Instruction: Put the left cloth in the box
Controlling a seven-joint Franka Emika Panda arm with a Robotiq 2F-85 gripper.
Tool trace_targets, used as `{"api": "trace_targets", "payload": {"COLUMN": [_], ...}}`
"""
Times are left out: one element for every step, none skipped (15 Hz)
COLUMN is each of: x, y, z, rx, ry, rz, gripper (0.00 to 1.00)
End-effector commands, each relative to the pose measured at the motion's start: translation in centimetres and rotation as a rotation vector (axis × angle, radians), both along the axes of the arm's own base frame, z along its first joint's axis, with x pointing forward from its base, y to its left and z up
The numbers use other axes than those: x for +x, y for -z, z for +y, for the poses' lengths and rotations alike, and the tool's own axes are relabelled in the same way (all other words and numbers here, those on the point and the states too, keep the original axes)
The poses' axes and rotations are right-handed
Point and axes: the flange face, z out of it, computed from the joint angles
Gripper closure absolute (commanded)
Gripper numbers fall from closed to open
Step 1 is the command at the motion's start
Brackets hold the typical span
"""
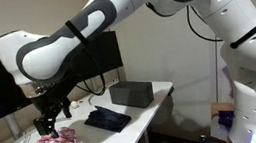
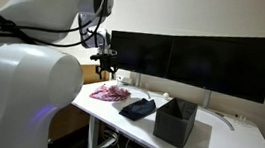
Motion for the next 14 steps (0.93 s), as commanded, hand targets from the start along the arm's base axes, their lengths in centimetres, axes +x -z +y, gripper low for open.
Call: {"api": "trace_targets", "payload": {"x": [0.06, 0.06, 0.06, 0.06, 0.06, 0.06, 0.06, 0.06, 0.06, 0.06, 0.06, 0.06, 0.06, 0.05], "y": [-0.05, -0.05, -0.05, -0.05, -0.05, -0.05, -0.05, -0.05, -0.05, -0.05, -0.05, -0.05, 0.04, 0.11], "z": [0.1, 0.1, 0.1, 0.1, 0.1, 0.1, 0.1, 0.1, 0.1, 0.1, 0.1, 0.1, 0.3, 0.45], "rx": [0.0, 0.0, 0.0, 0.0, 0.0, 0.0, 0.0, 0.0, 0.0, 0.0, 0.0, 0.0, -0.008, -0.007], "ry": [0.0, 0.0, 0.0, 0.0, 0.0, 0.0, 0.0, 0.0, 0.0, 0.0, 0.0, 0.0, -0.015, -0.008], "rz": [0.001, 0.001, 0.001, 0.001, 0.001, 0.001, 0.001, 0.001, 0.001, 0.001, 0.001, 0.001, -0.01, -0.009], "gripper": [0.0, 0.0, 0.0, 0.0, 0.0, 0.0, 0.0, 0.0, 0.0, 0.0, 0.0, 0.0, 0.0, 0.0]}}
